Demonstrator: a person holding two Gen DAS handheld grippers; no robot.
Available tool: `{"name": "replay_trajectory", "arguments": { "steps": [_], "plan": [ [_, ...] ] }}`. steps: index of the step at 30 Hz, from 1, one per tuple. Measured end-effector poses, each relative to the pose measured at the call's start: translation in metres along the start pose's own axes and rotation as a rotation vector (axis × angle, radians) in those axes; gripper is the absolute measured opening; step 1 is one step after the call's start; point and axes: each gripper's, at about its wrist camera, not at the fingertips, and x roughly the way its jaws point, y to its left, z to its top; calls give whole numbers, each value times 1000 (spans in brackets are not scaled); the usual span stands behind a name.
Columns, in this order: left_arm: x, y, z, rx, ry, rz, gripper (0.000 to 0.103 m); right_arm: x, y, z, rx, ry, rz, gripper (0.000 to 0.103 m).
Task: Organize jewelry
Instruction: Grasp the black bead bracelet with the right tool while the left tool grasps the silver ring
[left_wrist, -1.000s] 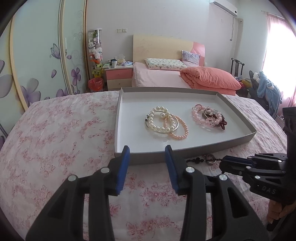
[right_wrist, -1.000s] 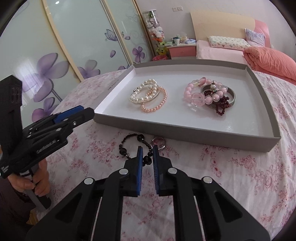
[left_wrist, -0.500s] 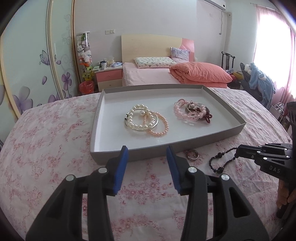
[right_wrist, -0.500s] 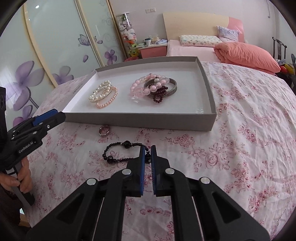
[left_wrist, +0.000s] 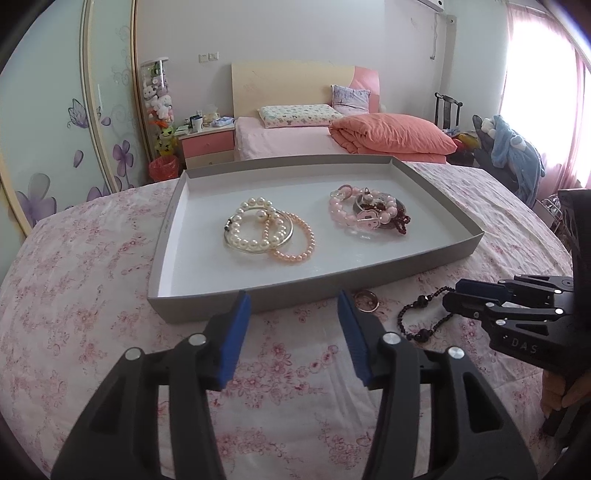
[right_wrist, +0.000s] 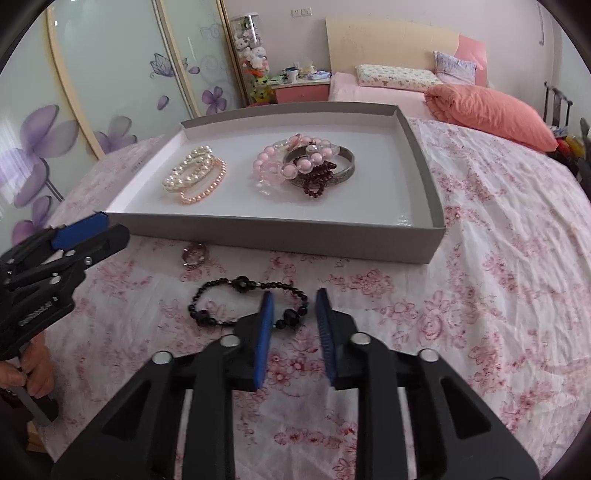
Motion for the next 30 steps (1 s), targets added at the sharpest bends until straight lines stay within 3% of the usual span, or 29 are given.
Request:
{"name": "replay_trajectory", "arguments": {
  "steps": [1, 6, 10, 16, 24, 30],
  "plan": [
    [1, -2, 0, 2, -1, -2, 57, 0, 0, -1, -9, -1, -18, 12],
    [2, -11, 0, 12, 9, -13, 67, -6, -16, -6, 21, -20, -181, 12],
    [8, -23, 2, 8, 40, -29, 70, -10, -32, -7, 100, -26, -192, 12],
    [24, -47, 3, 28, 90, 6, 69, -10, -31, -8, 91, -24, -209, 12],
    [51, -56, 5, -4, 159, 73, 45, -10, -35, -7, 122, -27, -168, 12],
    [53, -56, 4, -22, 162, 78, 44, -10, -35, -7, 121, -27, -169, 12]
  ]
}}
